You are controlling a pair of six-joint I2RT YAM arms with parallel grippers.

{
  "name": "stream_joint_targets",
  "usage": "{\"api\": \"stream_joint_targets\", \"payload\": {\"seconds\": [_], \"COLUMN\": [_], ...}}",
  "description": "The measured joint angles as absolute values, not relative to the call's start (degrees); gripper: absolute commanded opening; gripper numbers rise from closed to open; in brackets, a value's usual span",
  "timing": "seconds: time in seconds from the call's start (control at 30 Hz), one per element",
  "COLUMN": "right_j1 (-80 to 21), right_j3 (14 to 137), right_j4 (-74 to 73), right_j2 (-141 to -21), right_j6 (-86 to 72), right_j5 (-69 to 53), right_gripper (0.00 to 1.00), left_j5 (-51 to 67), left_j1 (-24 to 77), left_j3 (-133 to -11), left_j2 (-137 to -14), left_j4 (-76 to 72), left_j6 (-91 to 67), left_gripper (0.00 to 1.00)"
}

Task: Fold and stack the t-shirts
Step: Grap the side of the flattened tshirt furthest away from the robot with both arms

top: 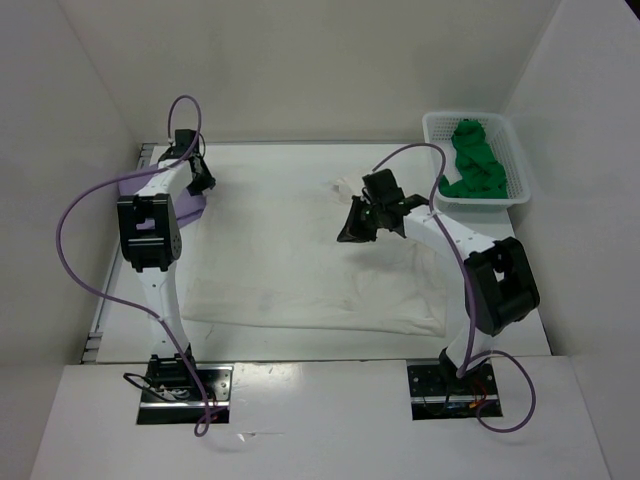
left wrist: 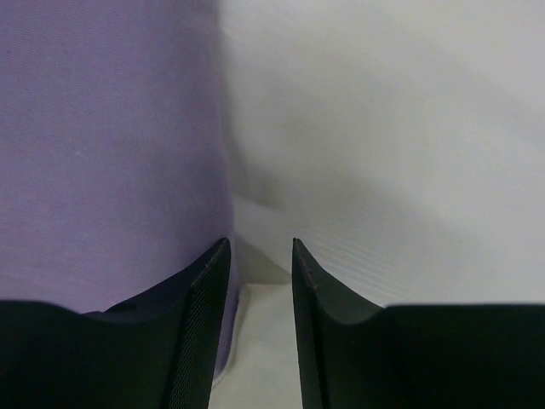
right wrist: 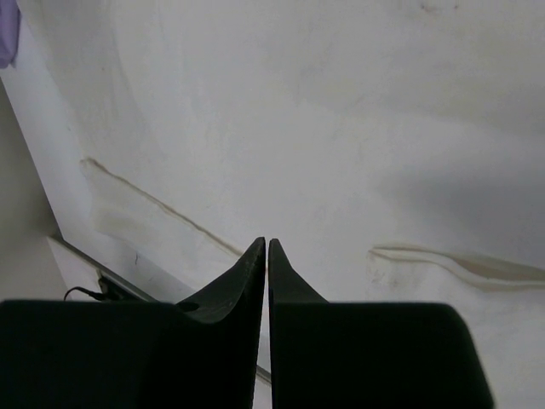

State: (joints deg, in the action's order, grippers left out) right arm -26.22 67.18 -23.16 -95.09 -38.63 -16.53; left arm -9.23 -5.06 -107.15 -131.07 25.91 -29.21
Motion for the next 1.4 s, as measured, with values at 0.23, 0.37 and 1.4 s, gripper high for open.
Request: {"api": "stream_joint_targets", "payload": {"seconds": [0.23,0.37,1.4], "right_j1": [-24.05,-22.96,-13.82], "right_j3": [67.20,67.79,116.49], "right_j4": [-23.03,-22.90,-23.92], "right_j2": [-95.09,-95.20,-135.22], "right_j6": [-38.26,-38.00,-30.46], "right_j5": [-16.78,-16.82,7.77], "right_gripper": [0.15,0.15,0.61], "left_j5": [-10.26,-10.20,-5.17], "left_j1": [-4.95,-4.54,-3.55], "left_j3": [-105.65,-104.97,-101.21], "left_j2": [-131.07,-131.07,-124.25], "left_j4": [25.47,25.02,24.71], "left_j6": [-27.99,-26.85,-30.28], "left_gripper": [0.39,0.34,0.00]}}
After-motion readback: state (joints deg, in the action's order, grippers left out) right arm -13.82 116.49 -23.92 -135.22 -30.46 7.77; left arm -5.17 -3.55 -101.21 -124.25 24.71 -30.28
